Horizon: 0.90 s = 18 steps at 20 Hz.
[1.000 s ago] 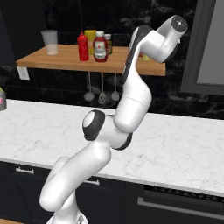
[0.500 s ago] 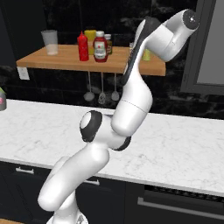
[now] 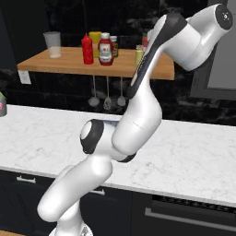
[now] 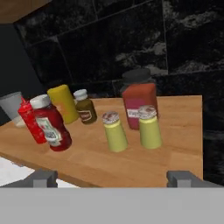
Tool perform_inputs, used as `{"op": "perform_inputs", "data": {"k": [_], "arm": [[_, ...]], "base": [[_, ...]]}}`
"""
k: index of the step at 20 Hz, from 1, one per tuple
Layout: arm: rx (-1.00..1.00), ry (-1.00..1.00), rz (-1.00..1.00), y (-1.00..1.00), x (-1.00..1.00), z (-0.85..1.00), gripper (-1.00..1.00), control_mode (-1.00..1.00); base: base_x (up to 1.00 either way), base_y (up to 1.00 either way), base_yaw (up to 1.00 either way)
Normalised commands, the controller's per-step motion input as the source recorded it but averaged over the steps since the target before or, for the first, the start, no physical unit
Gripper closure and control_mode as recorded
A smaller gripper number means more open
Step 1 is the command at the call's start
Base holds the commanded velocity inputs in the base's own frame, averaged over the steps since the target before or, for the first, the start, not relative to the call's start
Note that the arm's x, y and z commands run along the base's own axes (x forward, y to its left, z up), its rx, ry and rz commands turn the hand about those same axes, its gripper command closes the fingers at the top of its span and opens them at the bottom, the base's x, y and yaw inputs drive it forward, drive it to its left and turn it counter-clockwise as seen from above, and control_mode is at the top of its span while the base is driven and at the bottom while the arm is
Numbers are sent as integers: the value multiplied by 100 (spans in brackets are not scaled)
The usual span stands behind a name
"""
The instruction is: Put the shaker and condiment bottle from the counter next to their counterparts in the cabinet.
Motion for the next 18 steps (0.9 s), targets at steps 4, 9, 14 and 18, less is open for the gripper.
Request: {"op": "perform_inputs", "data": {"k": [4, 9, 14, 18], "arm": [[4, 0, 0, 26, -100, 0, -100, -100], [0, -4, 0, 47, -100, 0, -100, -100], [0, -14, 0, 66, -100, 0, -100, -100], [-5, -28, 0, 75, -100, 0, -100, -100]], "base": [[0, 0, 0], [0, 0, 0], [0, 0, 0], [0, 0, 0]]}}
